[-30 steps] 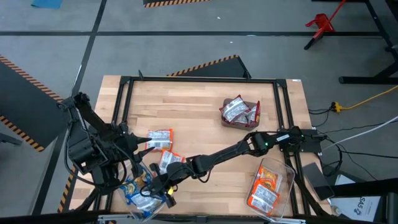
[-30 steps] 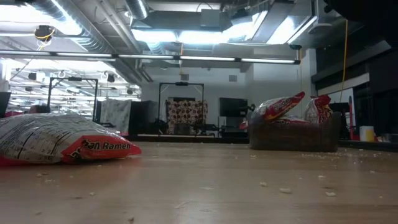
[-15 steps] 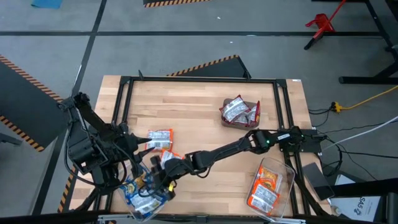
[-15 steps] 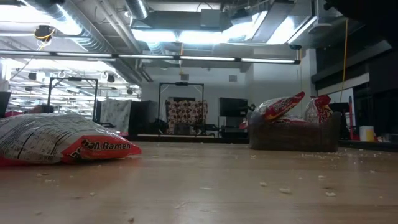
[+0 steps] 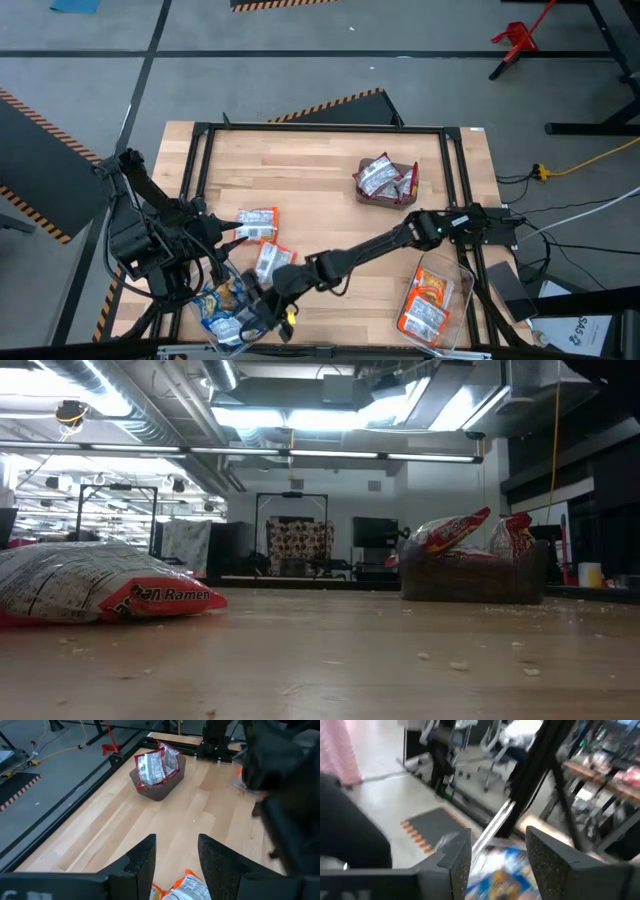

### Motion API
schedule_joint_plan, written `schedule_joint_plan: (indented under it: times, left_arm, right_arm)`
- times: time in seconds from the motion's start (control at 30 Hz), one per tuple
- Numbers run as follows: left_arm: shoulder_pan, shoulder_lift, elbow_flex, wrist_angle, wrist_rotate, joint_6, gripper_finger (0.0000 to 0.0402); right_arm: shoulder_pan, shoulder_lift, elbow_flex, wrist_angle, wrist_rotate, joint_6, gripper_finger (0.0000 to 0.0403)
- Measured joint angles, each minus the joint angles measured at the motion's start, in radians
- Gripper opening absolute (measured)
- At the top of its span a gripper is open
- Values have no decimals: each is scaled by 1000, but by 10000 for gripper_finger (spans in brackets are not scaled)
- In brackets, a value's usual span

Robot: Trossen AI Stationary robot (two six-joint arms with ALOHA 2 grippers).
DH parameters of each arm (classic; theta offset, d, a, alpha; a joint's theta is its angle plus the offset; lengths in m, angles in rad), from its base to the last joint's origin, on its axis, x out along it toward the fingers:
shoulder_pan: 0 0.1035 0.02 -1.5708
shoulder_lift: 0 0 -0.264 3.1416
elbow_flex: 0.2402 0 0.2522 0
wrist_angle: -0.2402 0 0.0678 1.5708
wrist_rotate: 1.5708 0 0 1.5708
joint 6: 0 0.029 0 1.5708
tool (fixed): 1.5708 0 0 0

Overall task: Sort Maruchan noodles
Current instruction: Put the blue noodle pack into the left transparent bin

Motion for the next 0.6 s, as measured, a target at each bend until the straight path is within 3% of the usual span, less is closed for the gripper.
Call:
schedule_joint_plan:
  times: [0.23, 0.6]
  left_arm:
    - [0, 0, 0, 2, -5, -2, 141]
    - [0, 0, 0, 1, -7, -3, 141]
  right_arm:
    - [-7, 82, -1, 127, 0, 53, 165]
    - [-68, 93, -1, -6, 57, 129, 165]
